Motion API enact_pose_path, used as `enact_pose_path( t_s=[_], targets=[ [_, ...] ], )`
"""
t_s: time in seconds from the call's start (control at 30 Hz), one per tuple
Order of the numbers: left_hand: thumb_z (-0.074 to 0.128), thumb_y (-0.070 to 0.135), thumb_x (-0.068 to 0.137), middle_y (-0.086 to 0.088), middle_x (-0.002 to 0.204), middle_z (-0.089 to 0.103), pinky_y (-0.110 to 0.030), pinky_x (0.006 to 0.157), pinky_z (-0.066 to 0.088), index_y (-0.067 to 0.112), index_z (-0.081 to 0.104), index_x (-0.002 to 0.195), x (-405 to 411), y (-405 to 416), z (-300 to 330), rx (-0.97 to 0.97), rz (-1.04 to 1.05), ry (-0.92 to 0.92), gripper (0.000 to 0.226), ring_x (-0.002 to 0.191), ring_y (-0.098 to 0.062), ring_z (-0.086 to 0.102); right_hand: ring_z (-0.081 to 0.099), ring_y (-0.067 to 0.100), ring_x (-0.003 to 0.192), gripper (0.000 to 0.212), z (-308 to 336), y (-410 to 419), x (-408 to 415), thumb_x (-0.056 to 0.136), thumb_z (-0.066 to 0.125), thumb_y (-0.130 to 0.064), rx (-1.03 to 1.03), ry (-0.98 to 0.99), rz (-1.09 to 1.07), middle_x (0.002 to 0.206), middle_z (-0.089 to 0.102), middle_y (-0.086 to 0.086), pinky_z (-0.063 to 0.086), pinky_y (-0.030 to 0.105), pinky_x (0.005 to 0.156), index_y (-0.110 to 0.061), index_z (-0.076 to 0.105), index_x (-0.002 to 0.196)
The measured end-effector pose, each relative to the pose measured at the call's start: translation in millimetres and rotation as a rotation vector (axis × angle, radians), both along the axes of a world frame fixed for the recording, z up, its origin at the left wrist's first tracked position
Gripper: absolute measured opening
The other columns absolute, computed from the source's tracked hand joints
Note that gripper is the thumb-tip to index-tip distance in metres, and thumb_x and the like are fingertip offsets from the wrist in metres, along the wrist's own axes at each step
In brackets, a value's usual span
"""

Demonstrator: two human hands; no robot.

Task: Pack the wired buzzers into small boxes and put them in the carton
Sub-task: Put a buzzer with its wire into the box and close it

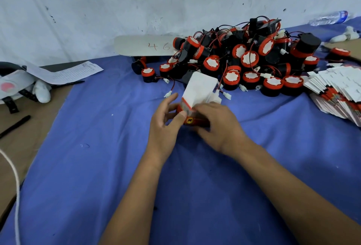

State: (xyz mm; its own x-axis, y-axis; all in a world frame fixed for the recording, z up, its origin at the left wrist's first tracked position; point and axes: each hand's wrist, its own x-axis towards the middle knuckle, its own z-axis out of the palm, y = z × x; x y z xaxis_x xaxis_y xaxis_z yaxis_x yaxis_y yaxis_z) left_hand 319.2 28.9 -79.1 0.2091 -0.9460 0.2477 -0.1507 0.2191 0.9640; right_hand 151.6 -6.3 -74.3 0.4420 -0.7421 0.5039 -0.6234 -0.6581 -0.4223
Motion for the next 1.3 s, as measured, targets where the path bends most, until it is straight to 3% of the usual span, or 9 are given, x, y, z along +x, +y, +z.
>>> enact_pose_path(
  t_s=[0.13,0.3,0.4,0.63,0.87,1.0,1.1,1.17,1.3],
  targets=[
    [0.072,0.046,0.080,0.009,0.122,0.070,-0.030,0.092,0.058,0.037,0.062,0.129,1,0,0,-0.024,0.006,-0.145,0.051,0.110,-0.010,0.067,0.057,0.024,0.105,0.022,1,2,3,0.083,0.072,-0.020,-0.126,0.226,-0.027,0.099,0.070,-0.005,0.038,0.038,0.084,-0.021,0.068,0.104],
    [0.077,0.012,0.092,0.002,0.116,0.075,-0.046,0.097,0.058,0.018,0.068,0.126,9,-4,-2,0.004,0.055,-0.105,0.036,0.110,-0.015,0.071,0.050,0.023,0.118,0.029,4,3,1,0.086,0.075,-0.028,-0.211,-0.047,0.033,0.120,0.065,0.000,0.045,0.032,0.095,-0.014,0.073,0.112],
    [0.075,0.003,0.090,0.006,0.113,0.076,-0.041,0.093,0.059,0.020,0.069,0.123,13,-4,-4,0.014,0.064,-0.143,0.038,0.109,-0.014,0.070,0.052,0.021,0.113,0.024,6,1,0,0.091,0.072,-0.025,-0.286,-0.239,-0.051,0.118,0.063,0.003,0.044,0.027,0.096,-0.012,0.072,0.110],
    [0.068,0.012,0.092,0.015,0.103,0.073,-0.012,0.065,0.047,0.022,0.069,0.113,3,-8,-9,0.005,0.197,-0.295,0.022,0.082,-0.002,0.064,0.065,0.020,0.104,0.008,-1,-3,-2,0.093,0.072,-0.014,-0.116,-0.206,0.048,0.111,0.075,-0.002,0.054,0.040,0.088,-0.009,0.078,0.094],
    [0.069,0.016,0.093,0.019,0.100,0.070,-0.014,0.062,0.050,0.026,0.068,0.110,0,-8,-8,0.032,0.195,-0.333,0.020,0.082,0.001,0.064,0.072,0.011,0.086,0.041,6,-5,-10,0.103,0.048,-0.038,0.023,-0.581,-0.098,0.094,0.078,-0.007,0.057,0.042,0.066,-0.012,0.079,0.094],
    [0.071,0.021,0.094,0.022,0.096,0.070,-0.023,0.058,0.053,0.031,0.066,0.104,-7,-7,-6,0.035,0.154,-0.353,0.015,0.070,-0.008,0.067,0.073,0.014,0.078,0.045,8,-14,-14,0.109,0.043,-0.033,0.167,-0.854,-0.233,0.082,0.075,-0.003,0.059,0.041,0.056,-0.011,0.076,0.088],
    [0.073,0.021,0.094,0.028,0.096,0.068,-0.022,0.058,0.052,0.034,0.064,0.100,-23,-9,-4,0.009,0.125,-0.387,0.017,0.068,-0.008,0.067,0.064,0.019,0.078,0.033,11,-40,-37,0.104,0.052,-0.030,0.118,-0.579,-0.503,0.078,0.069,0.000,0.048,0.039,0.065,-0.012,0.070,0.083],
    [0.073,0.020,0.094,0.021,0.097,0.070,-0.028,0.062,0.055,0.026,0.066,0.105,-36,-12,-3,-0.016,0.108,-0.399,0.015,0.074,-0.010,0.068,0.057,0.029,0.111,0.017,12,-60,-58,0.096,0.062,-0.029,0.097,-0.176,-0.687,0.107,0.068,0.005,0.047,0.042,0.087,-0.015,0.071,0.100],
    [0.075,0.017,0.089,0.007,0.106,0.068,-0.017,0.068,0.047,0.017,0.065,0.114,-65,-27,1,-0.061,0.133,-0.486,0.026,0.086,-0.010,0.061,0.021,0.041,0.148,0.060,19,-85,-92,0.086,0.070,-0.020,0.204,0.185,-0.810,0.152,0.038,0.018,0.033,0.059,0.112,-0.021,0.049,0.143]
  ],
)
